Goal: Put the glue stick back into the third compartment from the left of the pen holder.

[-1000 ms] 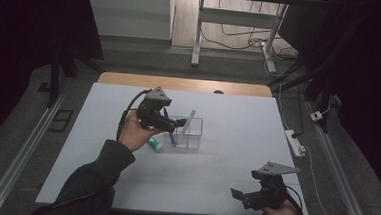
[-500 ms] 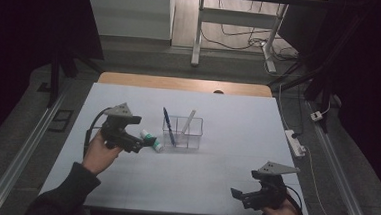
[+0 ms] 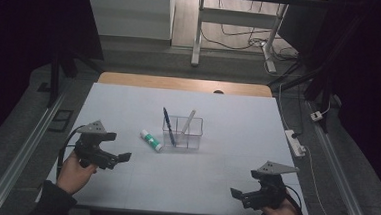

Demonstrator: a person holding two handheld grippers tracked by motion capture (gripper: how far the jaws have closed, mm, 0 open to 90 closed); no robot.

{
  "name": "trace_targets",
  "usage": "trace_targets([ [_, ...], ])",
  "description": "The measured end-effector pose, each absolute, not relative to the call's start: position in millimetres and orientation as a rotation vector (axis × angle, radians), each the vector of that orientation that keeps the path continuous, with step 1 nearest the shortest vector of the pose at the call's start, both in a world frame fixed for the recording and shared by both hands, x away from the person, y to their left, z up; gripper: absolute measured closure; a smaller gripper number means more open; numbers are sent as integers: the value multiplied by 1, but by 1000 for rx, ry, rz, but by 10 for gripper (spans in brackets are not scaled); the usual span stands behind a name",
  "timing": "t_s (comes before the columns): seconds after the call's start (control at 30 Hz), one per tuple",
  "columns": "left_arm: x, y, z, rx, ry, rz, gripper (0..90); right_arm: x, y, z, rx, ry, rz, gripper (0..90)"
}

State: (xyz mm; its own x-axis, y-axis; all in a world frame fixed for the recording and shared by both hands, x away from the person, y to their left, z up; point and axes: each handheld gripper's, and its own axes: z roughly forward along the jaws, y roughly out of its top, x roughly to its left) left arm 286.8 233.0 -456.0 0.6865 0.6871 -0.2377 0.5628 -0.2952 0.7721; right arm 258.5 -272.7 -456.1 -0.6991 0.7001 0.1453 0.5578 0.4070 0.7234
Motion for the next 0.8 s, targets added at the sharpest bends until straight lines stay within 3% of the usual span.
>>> trace_targets([
  [0.33, 304, 219, -462, 1980, 962, 158, 14, 258, -272, -456, 1120, 2485, 1158, 0],
  [0.5, 314, 201, -472, 1999, 924, 74, 32, 258, -272, -456, 1121, 2486, 1159, 0],
  [0.8, 329, 169, -492, 2143, 895, 78, 105, 258, -271, -457, 1118, 2491, 1155, 0],
])
